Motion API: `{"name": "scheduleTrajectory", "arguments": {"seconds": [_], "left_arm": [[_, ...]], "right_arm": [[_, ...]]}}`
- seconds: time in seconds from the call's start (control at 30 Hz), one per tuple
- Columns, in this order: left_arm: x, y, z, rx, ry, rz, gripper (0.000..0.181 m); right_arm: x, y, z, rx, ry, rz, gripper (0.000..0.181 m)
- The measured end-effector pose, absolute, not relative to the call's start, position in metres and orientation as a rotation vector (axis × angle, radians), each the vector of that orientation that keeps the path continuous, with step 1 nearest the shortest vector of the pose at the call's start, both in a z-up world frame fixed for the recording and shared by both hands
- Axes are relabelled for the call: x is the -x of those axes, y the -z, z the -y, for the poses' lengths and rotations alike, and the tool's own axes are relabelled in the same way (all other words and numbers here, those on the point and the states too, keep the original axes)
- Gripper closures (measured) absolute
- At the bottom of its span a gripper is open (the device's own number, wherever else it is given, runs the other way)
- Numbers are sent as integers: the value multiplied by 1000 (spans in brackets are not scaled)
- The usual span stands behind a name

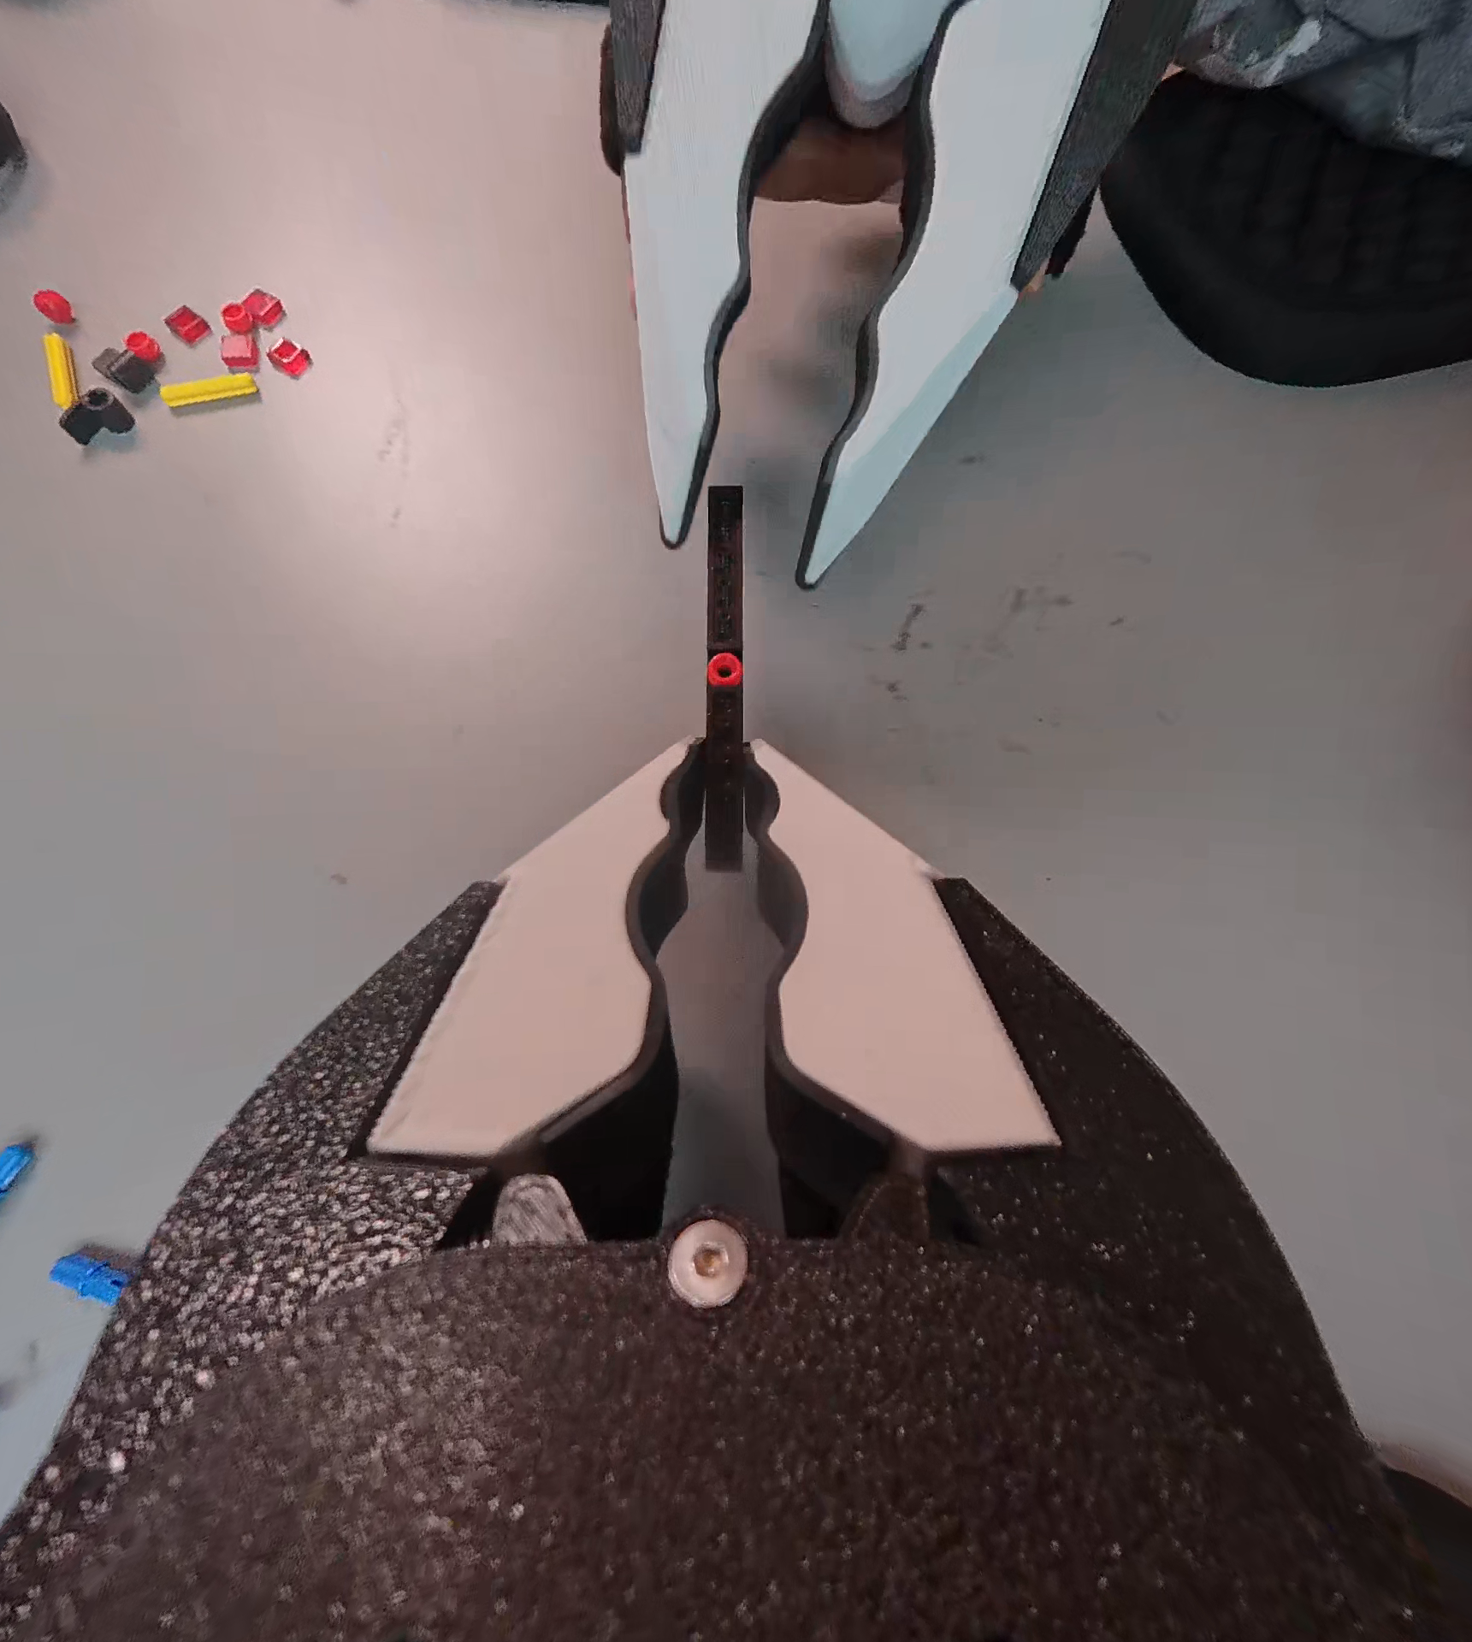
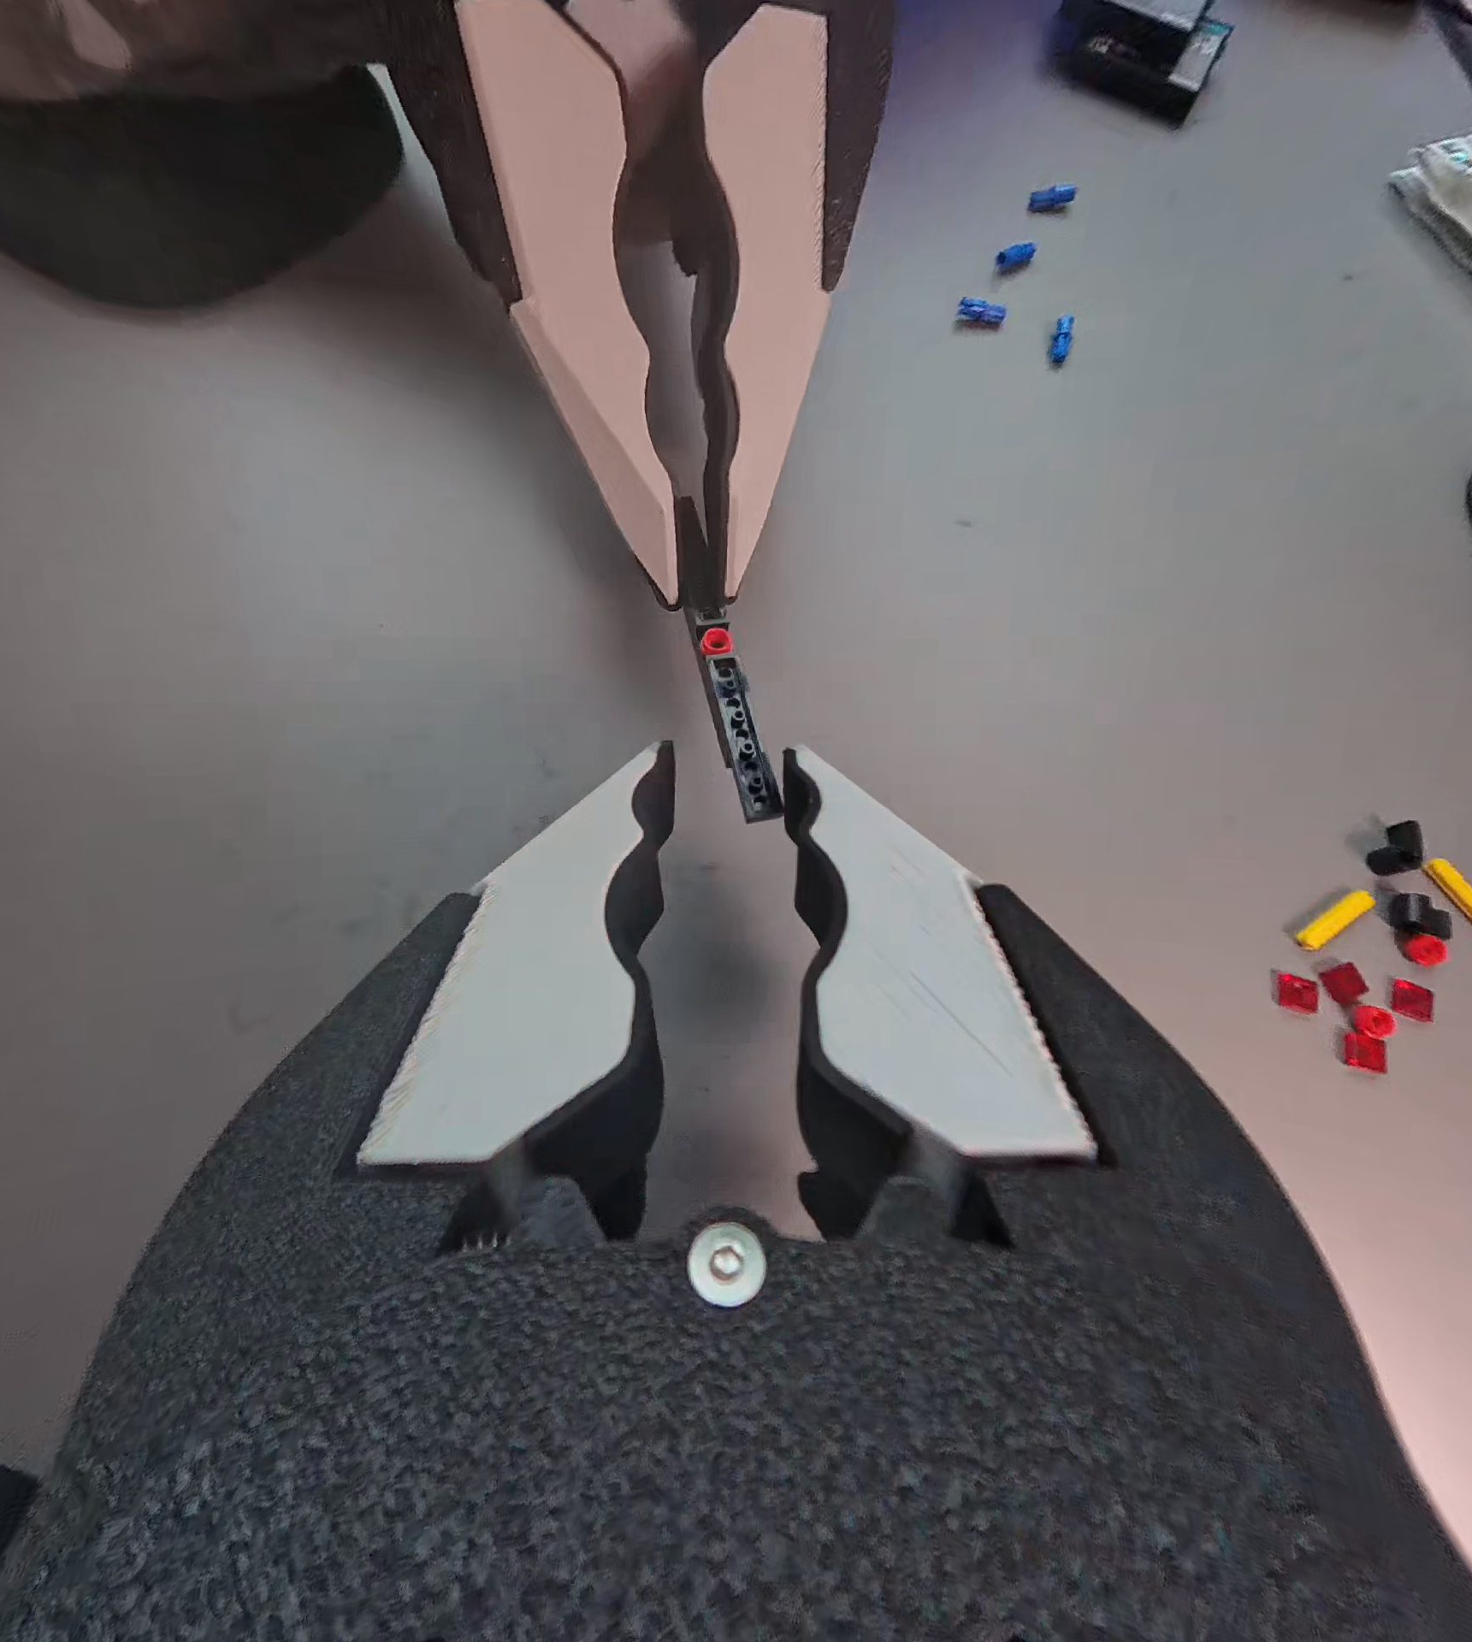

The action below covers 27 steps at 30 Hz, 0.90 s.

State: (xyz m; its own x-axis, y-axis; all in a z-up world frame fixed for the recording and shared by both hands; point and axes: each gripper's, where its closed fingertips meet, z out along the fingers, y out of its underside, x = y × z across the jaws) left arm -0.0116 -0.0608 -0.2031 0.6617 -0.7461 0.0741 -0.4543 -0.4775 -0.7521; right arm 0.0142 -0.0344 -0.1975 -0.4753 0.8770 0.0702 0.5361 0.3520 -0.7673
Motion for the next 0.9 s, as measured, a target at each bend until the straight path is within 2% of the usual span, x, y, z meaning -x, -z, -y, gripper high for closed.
{"name": "scheduleTrajectory", "arguments": {"seconds": [0.03,0.07,0.2,0.33,0.47,0.57,0.63,0.77,0.83,0.9], "left_arm": [[9,203,62,2148,530,-933,174],[7,203,64,2146,541,-942,174],[11,191,57,2106,615,-833,171],[14,150,52,1955,868,-631,150],[8,107,49,1752,1136,-425,151],[-2,83,52,1625,1310,-338,157],[-3,88,47,1662,1293,-298,174],[-4,91,47,1694,1316,-269,174],[-5,92,46,1700,1304,-272,165],[-6,90,48,1685,1316,-283,171]], "right_arm": [[-14,200,38,1223,-955,2160,161],[-13,200,40,1217,-979,2157,171],[-13,187,41,1333,-1213,2067,173],[-10,137,38,1487,-1695,1745,173],[-6,94,47,1579,-2191,1332,173],[0,100,55,1595,-2195,1224,174],[-1,101,58,1574,-2119,1252,173],[-4,98,51,1470,-1886,1328,173],[-6,93,50,1477,-1914,1300,173],[-7,93,48,1507,-1945,1275,174]]}}
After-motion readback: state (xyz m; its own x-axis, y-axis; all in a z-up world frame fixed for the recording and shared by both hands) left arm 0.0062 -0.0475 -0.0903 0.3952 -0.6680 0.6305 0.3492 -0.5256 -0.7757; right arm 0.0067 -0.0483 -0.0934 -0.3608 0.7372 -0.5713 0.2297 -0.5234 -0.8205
